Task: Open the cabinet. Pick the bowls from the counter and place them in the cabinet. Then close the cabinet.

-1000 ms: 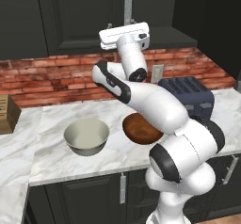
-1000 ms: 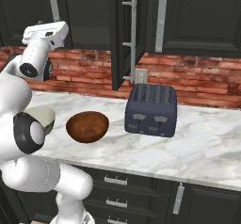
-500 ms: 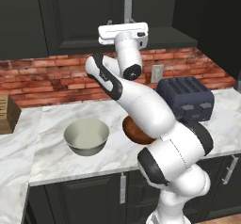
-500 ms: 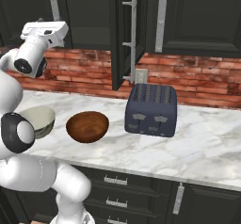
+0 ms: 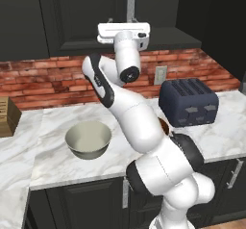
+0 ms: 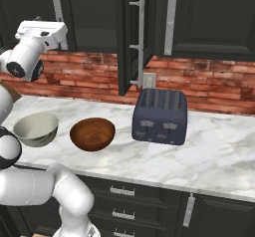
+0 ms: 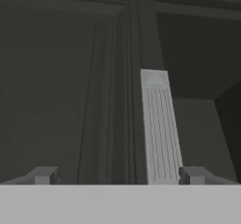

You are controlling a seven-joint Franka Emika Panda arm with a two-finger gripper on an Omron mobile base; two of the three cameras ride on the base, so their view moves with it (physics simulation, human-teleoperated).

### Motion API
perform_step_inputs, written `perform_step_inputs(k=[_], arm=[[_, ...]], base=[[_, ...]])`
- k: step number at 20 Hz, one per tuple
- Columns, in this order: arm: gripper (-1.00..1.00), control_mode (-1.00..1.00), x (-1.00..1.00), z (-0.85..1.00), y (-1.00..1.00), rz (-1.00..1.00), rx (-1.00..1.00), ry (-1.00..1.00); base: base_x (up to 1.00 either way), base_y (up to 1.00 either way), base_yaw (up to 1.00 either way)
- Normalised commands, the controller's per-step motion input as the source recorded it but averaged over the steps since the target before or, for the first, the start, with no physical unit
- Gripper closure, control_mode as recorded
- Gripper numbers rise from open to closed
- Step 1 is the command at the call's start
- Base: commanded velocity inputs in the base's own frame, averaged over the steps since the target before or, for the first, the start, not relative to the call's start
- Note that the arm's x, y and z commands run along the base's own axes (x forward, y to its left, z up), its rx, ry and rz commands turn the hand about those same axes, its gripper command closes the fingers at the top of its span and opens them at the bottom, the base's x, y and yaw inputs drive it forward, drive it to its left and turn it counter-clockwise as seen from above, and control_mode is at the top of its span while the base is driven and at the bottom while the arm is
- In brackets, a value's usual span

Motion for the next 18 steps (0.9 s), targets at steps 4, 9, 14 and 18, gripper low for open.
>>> perform_step_inputs(k=[4, 9, 14, 18], arm=[[-1.00, -1.00, 0.00, -0.08, -0.38, 0.00, 0.06, 0.05], [-1.00, -1.00, 0.00, 0.00, -0.24, 0.00, 0.06, 0.11], [-1.00, -1.00, 0.02, 0.00, 0.00, 0.00, 0.00, 0.01], [-1.00, -1.00, 0.27, -0.05, -0.06, 0.00, 0.00, 0.06]], base=[[0.00, 0.00, 0.00], [0.00, 0.00, 0.00], [0.00, 0.00, 0.00], [0.00, 0.00, 0.00]])
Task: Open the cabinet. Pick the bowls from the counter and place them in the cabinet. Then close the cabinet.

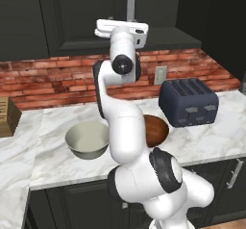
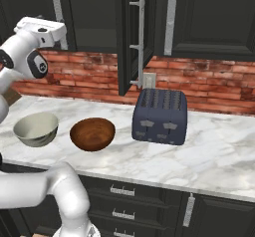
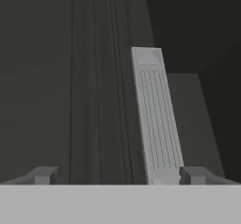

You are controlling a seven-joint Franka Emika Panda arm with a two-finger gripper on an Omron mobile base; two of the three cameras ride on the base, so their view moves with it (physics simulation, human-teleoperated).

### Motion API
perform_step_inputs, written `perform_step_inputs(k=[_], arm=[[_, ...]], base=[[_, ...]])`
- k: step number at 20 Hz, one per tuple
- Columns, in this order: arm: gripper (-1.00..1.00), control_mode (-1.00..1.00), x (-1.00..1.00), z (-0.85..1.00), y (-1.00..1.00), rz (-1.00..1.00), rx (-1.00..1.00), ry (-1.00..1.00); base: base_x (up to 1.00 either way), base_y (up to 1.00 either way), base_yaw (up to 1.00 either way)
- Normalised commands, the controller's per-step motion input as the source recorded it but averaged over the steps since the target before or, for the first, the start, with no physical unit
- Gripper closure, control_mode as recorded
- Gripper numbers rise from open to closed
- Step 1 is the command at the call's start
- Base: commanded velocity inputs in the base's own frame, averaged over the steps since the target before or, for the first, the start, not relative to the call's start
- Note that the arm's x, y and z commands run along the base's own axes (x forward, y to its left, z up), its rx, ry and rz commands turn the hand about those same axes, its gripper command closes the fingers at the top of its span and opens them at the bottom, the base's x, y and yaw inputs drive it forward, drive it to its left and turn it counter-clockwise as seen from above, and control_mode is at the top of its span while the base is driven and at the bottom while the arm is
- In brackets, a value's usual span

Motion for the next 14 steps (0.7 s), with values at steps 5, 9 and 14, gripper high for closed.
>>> perform_step_inputs(k=[5, 9, 14], arm=[[-1.00, -1.00, 0.21, -0.05, -0.24, 0.04, 0.00, 0.09], [-1.00, -1.00, 0.03, -0.05, -0.41, 0.03, 0.04, 0.03], [-1.00, -1.00, 0.00, -0.01, -0.52, 0.06, 0.08, 0.00]], base=[[0.00, 0.00, 0.00], [0.00, 0.00, 0.00], [0.00, 0.00, 0.00]])
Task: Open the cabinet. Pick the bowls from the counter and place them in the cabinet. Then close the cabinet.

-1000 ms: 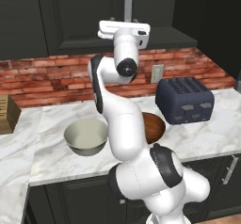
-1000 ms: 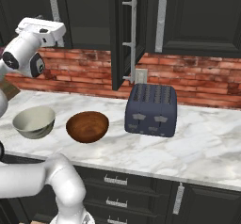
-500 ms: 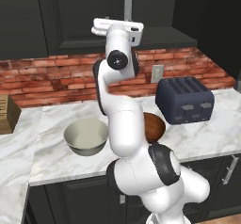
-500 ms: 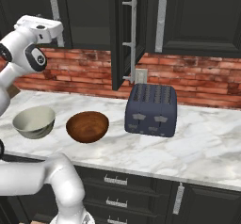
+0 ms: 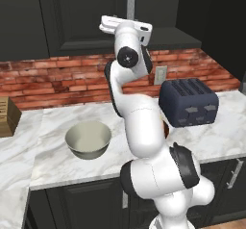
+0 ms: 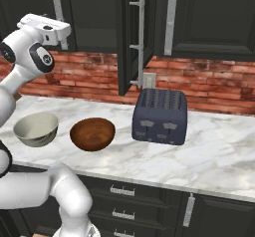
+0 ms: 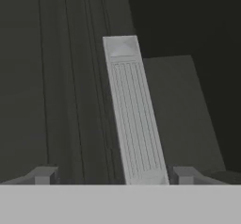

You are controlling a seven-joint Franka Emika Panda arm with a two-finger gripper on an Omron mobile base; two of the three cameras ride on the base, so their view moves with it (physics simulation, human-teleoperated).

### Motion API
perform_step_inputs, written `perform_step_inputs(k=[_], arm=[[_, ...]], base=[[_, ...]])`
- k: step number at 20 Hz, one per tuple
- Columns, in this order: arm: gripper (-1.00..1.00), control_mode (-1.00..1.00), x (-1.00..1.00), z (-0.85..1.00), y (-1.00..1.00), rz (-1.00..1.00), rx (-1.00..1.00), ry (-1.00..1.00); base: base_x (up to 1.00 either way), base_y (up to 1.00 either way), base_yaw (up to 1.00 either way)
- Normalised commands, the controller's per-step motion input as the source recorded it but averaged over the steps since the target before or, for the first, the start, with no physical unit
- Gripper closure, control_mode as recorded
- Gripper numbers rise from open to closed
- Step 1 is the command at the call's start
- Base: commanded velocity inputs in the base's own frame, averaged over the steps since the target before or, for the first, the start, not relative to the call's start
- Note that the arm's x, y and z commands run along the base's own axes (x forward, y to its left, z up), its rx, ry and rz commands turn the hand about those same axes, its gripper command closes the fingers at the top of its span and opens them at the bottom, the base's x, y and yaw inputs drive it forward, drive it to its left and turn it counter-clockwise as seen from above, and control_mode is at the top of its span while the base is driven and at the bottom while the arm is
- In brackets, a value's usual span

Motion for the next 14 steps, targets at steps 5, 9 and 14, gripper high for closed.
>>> perform_step_inputs(k=[5, 9, 14], arm=[[-1.00, -1.00, 0.17, -0.07, -0.07, 0.02, 0.01, 0.04], [-1.00, -1.00, 0.28, -0.12, 0.00, 0.02, 0.00, 0.09], [-1.00, -1.00, 0.40, -0.24, 0.00, 0.00, 0.00, 0.08]], base=[[0.00, 0.00, 0.00], [0.00, 0.00, 0.00], [0.00, 0.00, 0.00]])
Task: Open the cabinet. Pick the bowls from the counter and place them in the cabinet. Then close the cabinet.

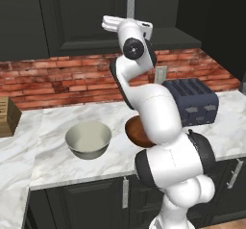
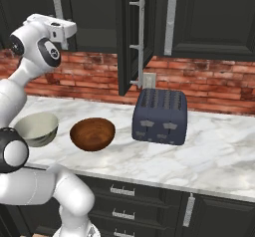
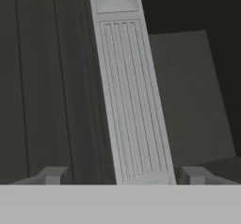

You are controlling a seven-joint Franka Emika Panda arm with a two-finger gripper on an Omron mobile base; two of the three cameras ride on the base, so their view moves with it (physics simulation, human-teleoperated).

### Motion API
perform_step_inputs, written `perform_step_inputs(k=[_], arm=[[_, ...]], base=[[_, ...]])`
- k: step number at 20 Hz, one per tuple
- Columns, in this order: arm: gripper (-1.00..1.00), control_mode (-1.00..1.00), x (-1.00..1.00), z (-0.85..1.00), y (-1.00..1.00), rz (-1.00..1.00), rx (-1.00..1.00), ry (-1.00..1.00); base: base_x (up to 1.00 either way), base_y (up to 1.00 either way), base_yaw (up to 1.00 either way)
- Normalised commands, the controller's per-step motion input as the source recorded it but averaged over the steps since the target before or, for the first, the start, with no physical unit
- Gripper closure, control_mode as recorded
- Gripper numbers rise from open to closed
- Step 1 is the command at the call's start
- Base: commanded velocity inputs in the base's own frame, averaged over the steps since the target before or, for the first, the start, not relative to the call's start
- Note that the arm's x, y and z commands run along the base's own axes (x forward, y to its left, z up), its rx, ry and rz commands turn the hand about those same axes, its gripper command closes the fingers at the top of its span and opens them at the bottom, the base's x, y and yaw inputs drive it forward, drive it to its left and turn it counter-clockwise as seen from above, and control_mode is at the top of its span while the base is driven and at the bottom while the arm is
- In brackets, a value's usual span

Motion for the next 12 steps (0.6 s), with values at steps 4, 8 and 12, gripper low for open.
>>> perform_step_inputs(k=[4, 8, 12], arm=[[1.00, -1.00, 0.28, -0.11, 0.01, 0.00, -0.02, 0.03], [1.00, -1.00, 0.00, 0.00, 0.00, 0.00, 0.00, 0.00], [1.00, -1.00, -0.21, 0.00, 0.07, 0.02, 0.00, 0.00]], base=[[0.00, 0.00, 0.00], [0.00, 0.00, 0.00], [0.00, 0.00, 0.00]])
